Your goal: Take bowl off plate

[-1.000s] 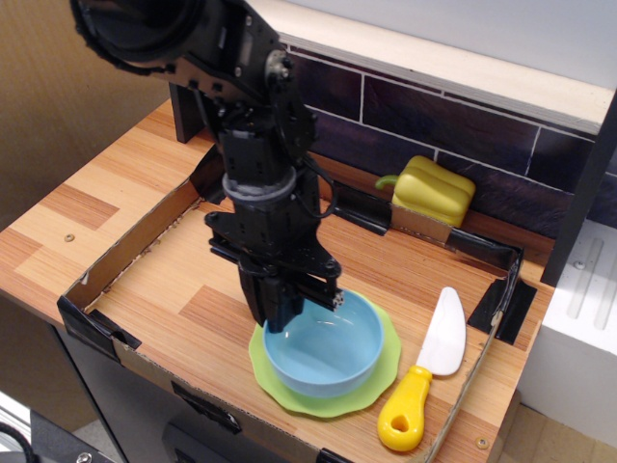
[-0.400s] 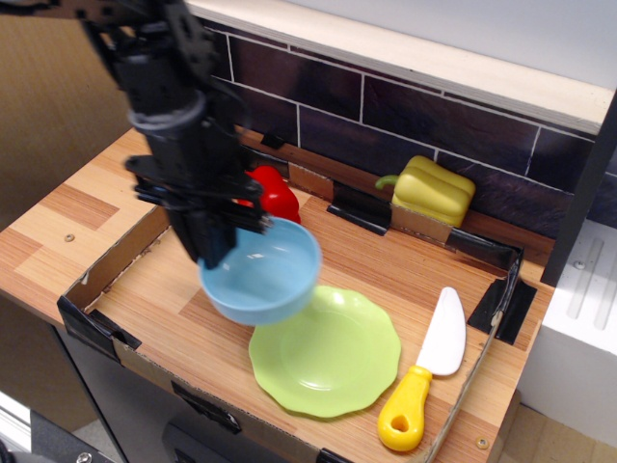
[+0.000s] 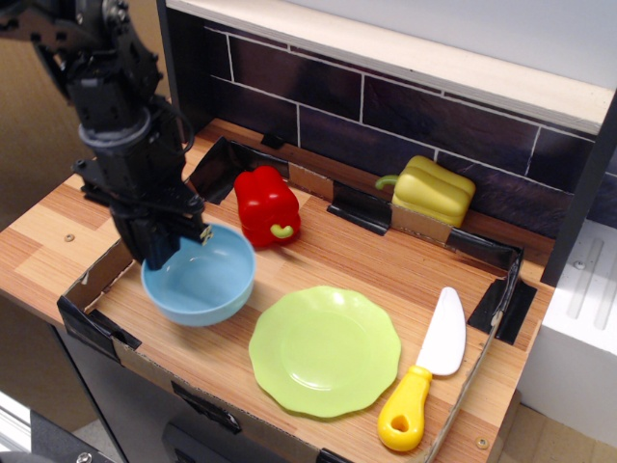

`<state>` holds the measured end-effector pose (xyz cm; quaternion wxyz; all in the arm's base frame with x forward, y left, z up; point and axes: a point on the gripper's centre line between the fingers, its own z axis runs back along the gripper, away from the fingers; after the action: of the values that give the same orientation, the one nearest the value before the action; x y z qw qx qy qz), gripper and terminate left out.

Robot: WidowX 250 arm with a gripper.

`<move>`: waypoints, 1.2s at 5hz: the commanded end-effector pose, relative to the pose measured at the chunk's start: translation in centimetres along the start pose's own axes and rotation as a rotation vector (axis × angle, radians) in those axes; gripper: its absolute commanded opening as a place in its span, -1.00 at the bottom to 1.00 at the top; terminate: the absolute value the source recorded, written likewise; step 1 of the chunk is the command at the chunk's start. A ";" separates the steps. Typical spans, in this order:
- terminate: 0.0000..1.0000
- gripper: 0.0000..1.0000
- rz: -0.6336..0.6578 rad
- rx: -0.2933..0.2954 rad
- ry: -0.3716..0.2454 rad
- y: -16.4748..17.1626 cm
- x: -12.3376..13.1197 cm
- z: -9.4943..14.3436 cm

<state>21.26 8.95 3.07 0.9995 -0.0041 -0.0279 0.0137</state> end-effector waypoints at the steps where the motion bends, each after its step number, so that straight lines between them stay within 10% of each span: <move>1: -1.00 1.00 -0.029 0.040 0.014 0.1 -0.1 -0.2; 6: -1.00 1.00 0.038 0.102 -0.045 -3.9 1.7 3.8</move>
<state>21.89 4.74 5.38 0.9984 0.0418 -0.0192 0.0327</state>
